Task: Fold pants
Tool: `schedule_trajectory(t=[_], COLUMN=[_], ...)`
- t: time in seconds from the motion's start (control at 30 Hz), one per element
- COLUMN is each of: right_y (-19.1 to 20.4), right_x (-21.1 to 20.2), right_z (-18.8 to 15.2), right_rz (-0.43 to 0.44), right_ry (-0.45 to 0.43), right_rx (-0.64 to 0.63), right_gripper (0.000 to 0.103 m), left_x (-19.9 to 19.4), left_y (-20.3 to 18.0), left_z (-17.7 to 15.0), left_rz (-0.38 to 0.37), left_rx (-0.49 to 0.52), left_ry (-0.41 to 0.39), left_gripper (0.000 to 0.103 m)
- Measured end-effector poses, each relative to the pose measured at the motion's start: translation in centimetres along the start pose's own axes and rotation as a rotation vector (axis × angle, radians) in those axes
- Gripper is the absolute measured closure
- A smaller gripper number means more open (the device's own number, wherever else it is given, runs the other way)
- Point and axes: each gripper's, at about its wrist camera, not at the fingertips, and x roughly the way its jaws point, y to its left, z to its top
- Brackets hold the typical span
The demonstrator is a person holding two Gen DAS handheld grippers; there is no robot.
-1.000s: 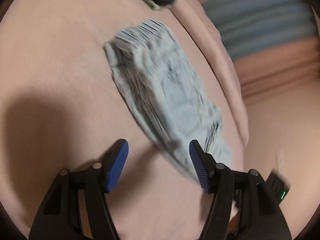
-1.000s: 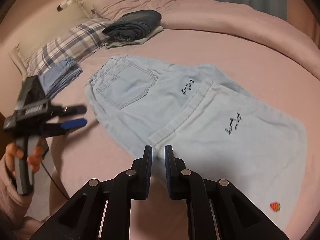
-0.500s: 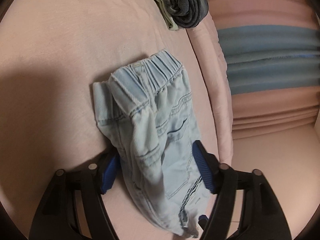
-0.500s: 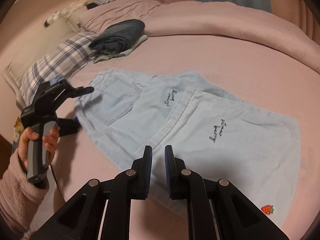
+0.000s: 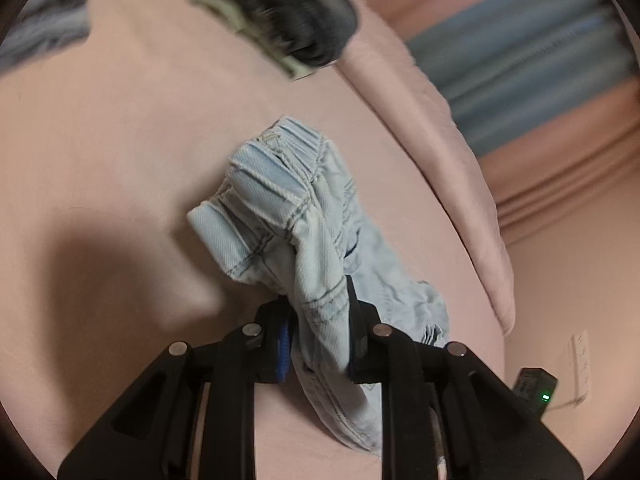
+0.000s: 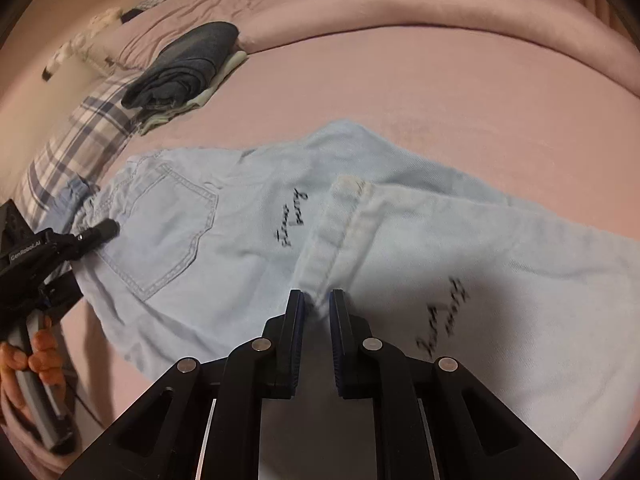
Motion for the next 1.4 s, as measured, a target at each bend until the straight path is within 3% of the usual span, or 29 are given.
schedule_trajectory(t=[0.1,0.2,0.27,0.37,0.53,0.6,0.63,0.67,0.9,1.1,1.2,1.3,1.33,1.37,1.4], right_y=[1.3,2.4,2.2,0.5,-1.9,-3.6,-4.4,-5.1,-11.9,-16.5,-16.7,-15.8,-15.6,-15.5,-15.3], right_x=[-2.5,-1.1,-1.0,-1.7,-4.1,-5.0,-5.4,-5.8,-8.7,-7.7,-7.4,-7.0,-6.9,-6.8,-6.8], right_z=[-1.9,-4.3,-4.9,-4.4,-5.5,-5.7,-5.8,-6.0,-8.4,-11.8,-11.9,-11.0,-10.8,-10.5,-10.2], right_rz=[0.043,0.043,0.053,0.128,0.182,0.216,0.223,0.231,0.380,0.694,0.701,0.644,0.627,0.616,0.616], right_ry=[-0.033,0.036,0.004,0.026,-0.049,-0.087,-0.108,-0.128,-0.251,-0.307,-0.282,-0.233,-0.221,-0.210,-0.200], right_rx=[-0.051,-0.113,-0.140,-0.013,0.053,0.128,0.163,0.194,0.472,0.747,0.767,0.726,0.715,0.706,0.699], right_gripper=[0.091,0.091,0.091,0.091,0.087,0.063,0.057,0.052,0.043,0.038,0.036,0.035,0.034,0.034,0.033], left_x=[-0.5,-0.2,-0.4,-0.8,-1.1,-0.7,-0.3,0.1,4.6,10.1,10.3,10.0,9.7,9.4,9.0], left_y=[-1.7,-3.3,-4.6,-6.5,-11.0,-12.8,-13.8,-14.6,-18.5,-18.6,-18.3,-17.8,-17.8,-17.5,-17.2], left_z=[-0.2,-0.4,-0.7,-1.0,-3.0,-4.1,-4.8,-5.6,-11.5,-17.2,-17.8,-16.6,-16.5,-16.4,-16.2], left_rz=[0.010,0.006,0.010,-0.004,-0.026,-0.043,-0.051,-0.062,-0.090,0.003,0.012,-0.015,-0.024,-0.028,-0.027], left_rx=[0.093,0.150,0.196,0.263,0.436,0.498,0.528,0.557,0.733,0.909,0.958,0.903,0.887,0.875,0.864], left_ry=[-0.023,-0.027,-0.036,-0.049,-0.064,-0.051,-0.041,-0.025,0.111,0.287,0.282,0.311,0.316,0.313,0.299], left_gripper=[0.084,0.084,0.084,0.084,0.084,0.084,0.084,0.084,0.084,0.079,0.077,0.058,0.040,0.030,0.029])
